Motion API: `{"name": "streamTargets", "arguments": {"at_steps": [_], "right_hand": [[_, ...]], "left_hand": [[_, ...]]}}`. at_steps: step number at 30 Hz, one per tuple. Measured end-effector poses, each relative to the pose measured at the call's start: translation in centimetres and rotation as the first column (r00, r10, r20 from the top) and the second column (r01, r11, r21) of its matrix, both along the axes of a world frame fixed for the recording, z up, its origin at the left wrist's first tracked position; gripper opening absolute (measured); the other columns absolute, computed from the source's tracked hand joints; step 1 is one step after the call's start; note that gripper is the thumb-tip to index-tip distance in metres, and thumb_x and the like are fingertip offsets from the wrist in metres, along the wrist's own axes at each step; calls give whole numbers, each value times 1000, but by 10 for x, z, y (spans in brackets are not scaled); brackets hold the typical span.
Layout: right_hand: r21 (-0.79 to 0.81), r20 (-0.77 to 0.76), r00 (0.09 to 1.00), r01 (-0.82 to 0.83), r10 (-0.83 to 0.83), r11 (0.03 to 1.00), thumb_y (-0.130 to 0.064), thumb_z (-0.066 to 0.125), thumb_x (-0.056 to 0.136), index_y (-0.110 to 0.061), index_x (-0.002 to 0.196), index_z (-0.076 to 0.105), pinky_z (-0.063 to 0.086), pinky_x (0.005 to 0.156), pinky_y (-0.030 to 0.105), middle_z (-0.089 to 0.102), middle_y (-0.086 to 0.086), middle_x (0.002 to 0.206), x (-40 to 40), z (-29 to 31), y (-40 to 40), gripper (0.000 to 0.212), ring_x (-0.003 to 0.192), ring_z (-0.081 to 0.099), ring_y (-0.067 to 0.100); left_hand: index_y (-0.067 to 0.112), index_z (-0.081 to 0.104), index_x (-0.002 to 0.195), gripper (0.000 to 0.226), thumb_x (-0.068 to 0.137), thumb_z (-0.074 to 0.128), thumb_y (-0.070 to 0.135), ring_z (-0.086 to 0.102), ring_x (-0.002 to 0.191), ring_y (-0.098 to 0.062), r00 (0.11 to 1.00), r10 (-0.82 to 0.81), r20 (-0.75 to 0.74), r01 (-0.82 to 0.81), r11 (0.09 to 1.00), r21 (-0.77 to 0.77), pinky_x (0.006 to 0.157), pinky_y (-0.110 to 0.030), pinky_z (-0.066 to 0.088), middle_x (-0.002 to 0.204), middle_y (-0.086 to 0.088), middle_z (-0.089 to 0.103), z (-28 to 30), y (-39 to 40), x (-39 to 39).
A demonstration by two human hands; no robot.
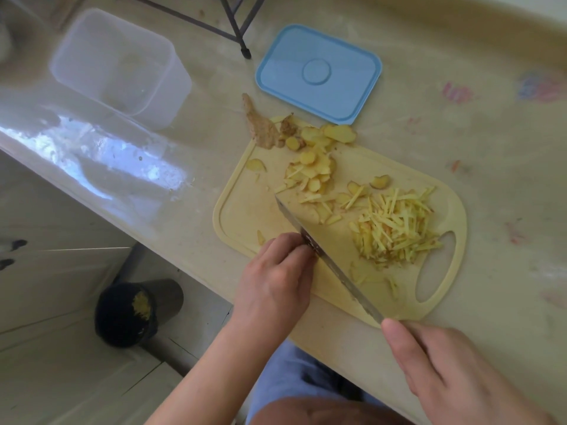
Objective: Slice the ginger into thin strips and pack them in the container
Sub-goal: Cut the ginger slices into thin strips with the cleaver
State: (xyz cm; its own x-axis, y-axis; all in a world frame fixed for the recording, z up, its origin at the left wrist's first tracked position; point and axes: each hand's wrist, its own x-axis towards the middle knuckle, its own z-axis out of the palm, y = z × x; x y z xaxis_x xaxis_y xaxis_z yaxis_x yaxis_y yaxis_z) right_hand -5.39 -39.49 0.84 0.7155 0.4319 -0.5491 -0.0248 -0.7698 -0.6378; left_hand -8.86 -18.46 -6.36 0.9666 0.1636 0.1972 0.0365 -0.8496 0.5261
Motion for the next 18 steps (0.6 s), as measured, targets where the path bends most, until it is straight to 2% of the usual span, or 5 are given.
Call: {"name": "streamTargets", "arguments": {"at_steps": [4,7,11,13,18], "right_hand": [[-18,31,999,-42,43,999,-79,13,77,-13,63,43,36,54,27,57,-4,58,2,-6,2,74,54,52,12],[7,38,995,-90,90,996,-78,11,81,-17,55,39,30,48,22,56,-9,57,6,-15,7,72,49,50,10],[37,23,997,-80,80,996,-77,13,83,-20,56,39,32,49,23,53,-10,54,9,-14,13,67,49,48,11],[35,32,998,-58,57,998,-78,14,80,-24,64,45,33,51,25,54,-7,54,8,-7,9,64,50,48,11],[-24,31,998,-47,48,999,-80,12,75,-11,63,46,38,58,30,60,-6,66,1,1,4,78,58,53,10]], "left_hand": [[4,77,91,21,94,58,13,65,78,-25,1000,-3,21,2,1000,27,70,-25,49,94,-9,71,1,0,0],[4,78,90,21,93,59,11,67,78,-25,999,5,38,-6,1000,27,70,-25,50,94,-9,71,0,0,0],[5,78,92,24,91,55,9,69,78,-26,1000,6,13,-7,1000,7,71,-23,50,96,-8,71,3,0,1],[5,78,93,28,90,50,8,68,76,-26,1000,6,-15,-6,1000,0,71,-21,47,97,-9,70,5,-1,0],[5,77,90,27,89,50,11,67,73,-27,998,38,-57,-37,999,29,68,-22,45,94,-8,70,6,-4,3]]}}
